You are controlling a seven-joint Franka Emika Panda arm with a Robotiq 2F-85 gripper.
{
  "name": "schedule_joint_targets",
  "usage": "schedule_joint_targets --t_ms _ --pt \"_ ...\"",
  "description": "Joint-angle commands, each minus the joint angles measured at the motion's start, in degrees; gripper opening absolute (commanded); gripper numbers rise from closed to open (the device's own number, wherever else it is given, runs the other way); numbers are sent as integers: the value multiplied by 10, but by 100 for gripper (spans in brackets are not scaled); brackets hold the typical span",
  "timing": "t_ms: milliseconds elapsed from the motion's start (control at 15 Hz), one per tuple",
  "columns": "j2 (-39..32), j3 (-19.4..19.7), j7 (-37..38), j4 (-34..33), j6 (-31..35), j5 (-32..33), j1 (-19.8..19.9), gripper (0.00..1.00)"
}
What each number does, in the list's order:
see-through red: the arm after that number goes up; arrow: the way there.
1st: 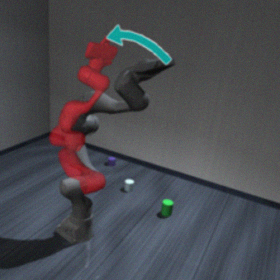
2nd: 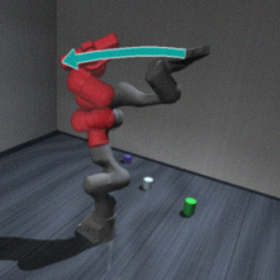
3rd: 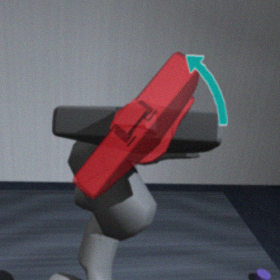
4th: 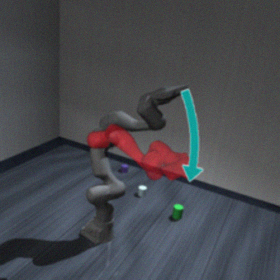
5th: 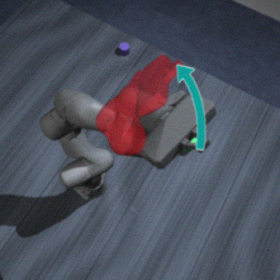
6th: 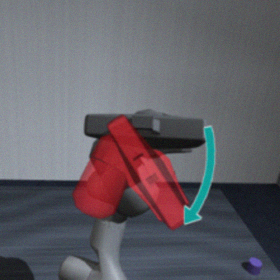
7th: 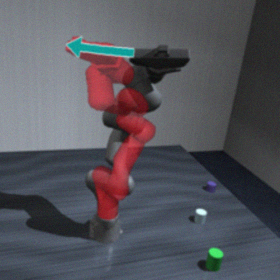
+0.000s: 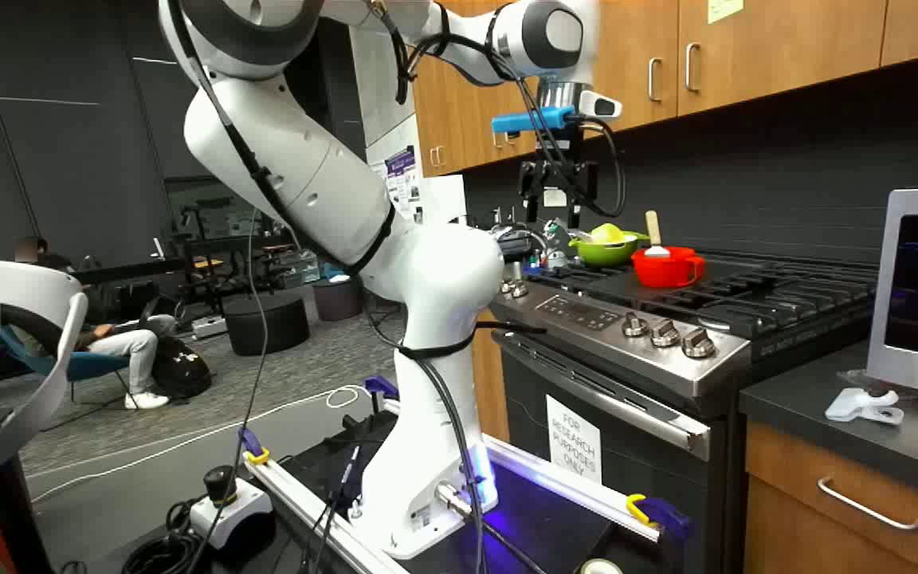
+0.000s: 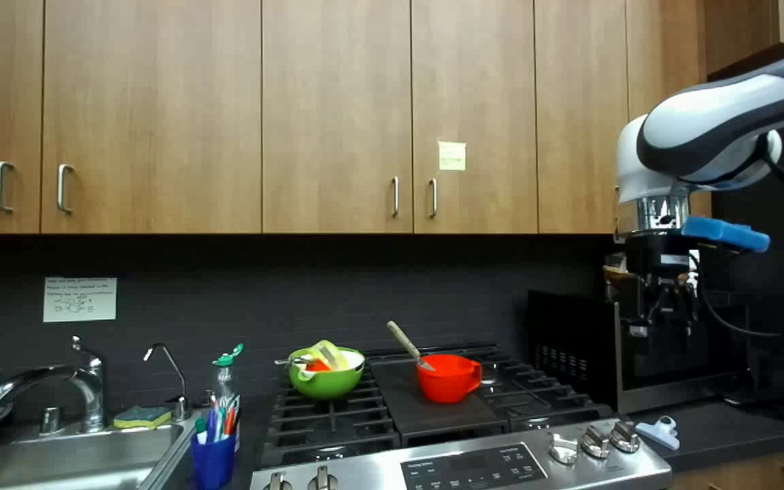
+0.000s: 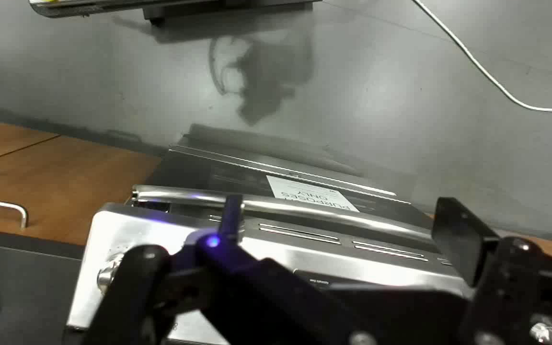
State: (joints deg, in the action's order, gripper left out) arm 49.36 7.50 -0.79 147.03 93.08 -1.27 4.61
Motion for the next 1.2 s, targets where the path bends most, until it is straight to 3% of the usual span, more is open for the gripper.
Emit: schedule_joint_targets --t_ms 0,1133 --pt "-1 -4 -4 -1 -1 -3 6 100" --pt "-5 -7 23 -3 8 -6 17 100"
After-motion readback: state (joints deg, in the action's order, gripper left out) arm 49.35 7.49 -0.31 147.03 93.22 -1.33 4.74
